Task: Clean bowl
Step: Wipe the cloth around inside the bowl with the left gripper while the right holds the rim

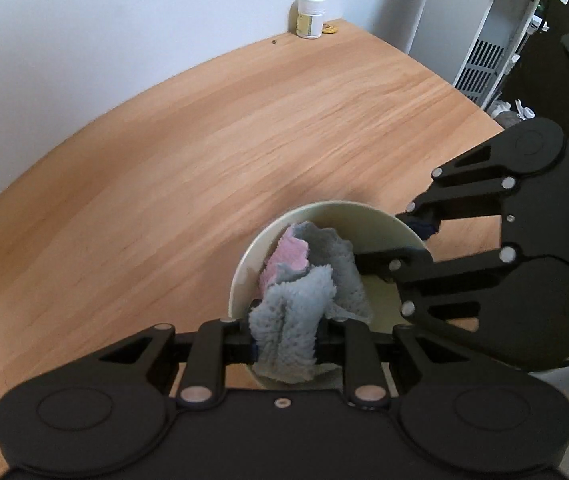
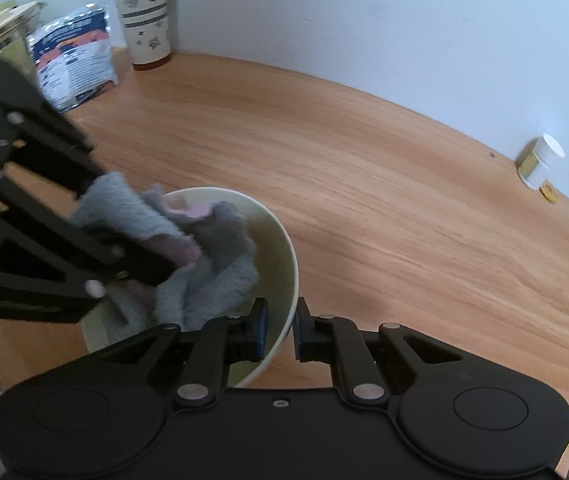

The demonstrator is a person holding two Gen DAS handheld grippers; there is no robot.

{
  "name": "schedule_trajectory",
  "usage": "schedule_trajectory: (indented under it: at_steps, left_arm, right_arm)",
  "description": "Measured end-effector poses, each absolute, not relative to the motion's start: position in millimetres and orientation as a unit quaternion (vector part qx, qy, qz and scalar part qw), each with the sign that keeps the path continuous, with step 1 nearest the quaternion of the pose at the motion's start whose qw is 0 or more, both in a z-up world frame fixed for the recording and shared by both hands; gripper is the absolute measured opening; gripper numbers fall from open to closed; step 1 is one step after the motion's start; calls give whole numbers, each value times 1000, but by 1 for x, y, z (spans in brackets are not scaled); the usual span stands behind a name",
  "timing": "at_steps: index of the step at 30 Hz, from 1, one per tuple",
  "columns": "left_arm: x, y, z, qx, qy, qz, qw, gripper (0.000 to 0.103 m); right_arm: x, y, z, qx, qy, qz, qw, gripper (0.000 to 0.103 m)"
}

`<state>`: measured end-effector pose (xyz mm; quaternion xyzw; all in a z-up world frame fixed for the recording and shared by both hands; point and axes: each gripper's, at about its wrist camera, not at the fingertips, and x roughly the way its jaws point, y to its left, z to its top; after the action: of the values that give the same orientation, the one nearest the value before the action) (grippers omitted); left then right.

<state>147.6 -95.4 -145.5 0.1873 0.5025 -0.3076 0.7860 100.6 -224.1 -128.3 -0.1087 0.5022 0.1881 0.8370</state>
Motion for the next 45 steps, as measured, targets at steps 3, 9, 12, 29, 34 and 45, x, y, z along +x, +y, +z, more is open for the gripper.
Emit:
schedule_trajectory:
  at_steps: [3, 9, 12, 29, 34, 45]
  left_arm:
    - [146, -97, -149, 192, 494, -312, 788, 20]
    - [151, -96, -155, 162, 494, -315, 794, 20]
    - [153, -97, -157, 149, 495, -314, 797, 20]
    - [142, -95, -141, 129, 471, -266, 831, 19]
    - [143, -95, -131, 139, 471, -258, 832, 19]
    - [153, -88, -139, 127, 495, -276, 814, 19]
  right_arm:
    - [102, -226, -129, -102, 506, 189, 835, 14]
    - [101, -226, -128, -100, 507, 192, 834, 16]
    - [100, -226, -128, -100, 509, 192, 833, 16]
    - [94, -231, -135, -99, 512, 180, 834, 18]
    - [95, -229, -135, -108, 509, 180, 834, 18]
    - [103, -239, -139, -82, 518, 184, 831, 17]
